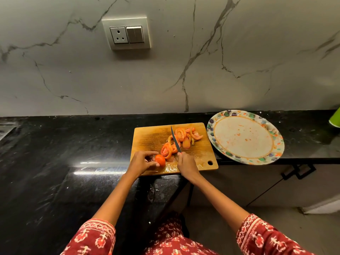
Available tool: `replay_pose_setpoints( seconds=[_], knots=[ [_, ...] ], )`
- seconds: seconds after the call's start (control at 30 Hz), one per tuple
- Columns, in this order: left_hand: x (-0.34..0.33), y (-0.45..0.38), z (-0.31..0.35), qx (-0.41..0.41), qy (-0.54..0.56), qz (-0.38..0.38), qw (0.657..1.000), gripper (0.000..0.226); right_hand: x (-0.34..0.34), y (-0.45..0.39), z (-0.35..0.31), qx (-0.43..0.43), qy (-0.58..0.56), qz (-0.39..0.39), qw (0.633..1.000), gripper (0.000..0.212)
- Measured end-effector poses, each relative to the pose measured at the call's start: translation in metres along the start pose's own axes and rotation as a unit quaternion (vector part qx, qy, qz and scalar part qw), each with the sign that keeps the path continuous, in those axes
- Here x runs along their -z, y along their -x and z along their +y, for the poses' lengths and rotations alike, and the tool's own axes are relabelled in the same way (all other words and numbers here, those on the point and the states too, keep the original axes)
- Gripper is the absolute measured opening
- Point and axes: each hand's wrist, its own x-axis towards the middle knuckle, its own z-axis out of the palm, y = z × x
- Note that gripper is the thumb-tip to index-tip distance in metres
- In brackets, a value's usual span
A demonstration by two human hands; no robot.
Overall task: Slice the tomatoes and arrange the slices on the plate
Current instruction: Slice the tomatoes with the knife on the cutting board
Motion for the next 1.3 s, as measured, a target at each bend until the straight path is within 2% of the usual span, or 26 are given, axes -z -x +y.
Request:
replay_pose_setpoints(
  seconds=[0.2, 0.33, 0.47, 0.87, 1.17, 1.3],
  knots=[
    [-0.008, 0.006, 0.005, -0.021, 0.041, 0.033, 0.998, 0.045, 0.000, 0.006, -0.002, -0.019, -0.133, -0.026, 0.991, 0.043],
    [-0.012, 0.009, 0.004, -0.014, 0.082, 0.030, 0.996, 0.043, 0.002, 0.012, -0.004, -0.087, -0.271, -0.099, 0.953, 0.038],
    [-0.015, 0.011, 0.002, 0.002, 0.117, 0.020, 0.993, 0.043, -0.003, 0.015, -0.003, -0.114, -0.329, -0.136, 0.927, 0.046],
    [-0.015, 0.013, 0.000, -0.030, 0.126, 0.025, 0.991, 0.052, -0.010, 0.011, -0.006, -0.125, -0.365, -0.165, 0.908, 0.062],
    [-0.020, 0.010, -0.004, -0.024, 0.150, 0.108, 0.983, 0.051, -0.016, 0.005, -0.015, -0.107, -0.365, -0.168, 0.910, 0.050],
    [-0.020, 0.009, -0.005, -0.028, 0.155, 0.105, 0.982, 0.051, -0.016, 0.002, -0.022, -0.099, -0.355, -0.166, 0.915, 0.052]
  ],
)
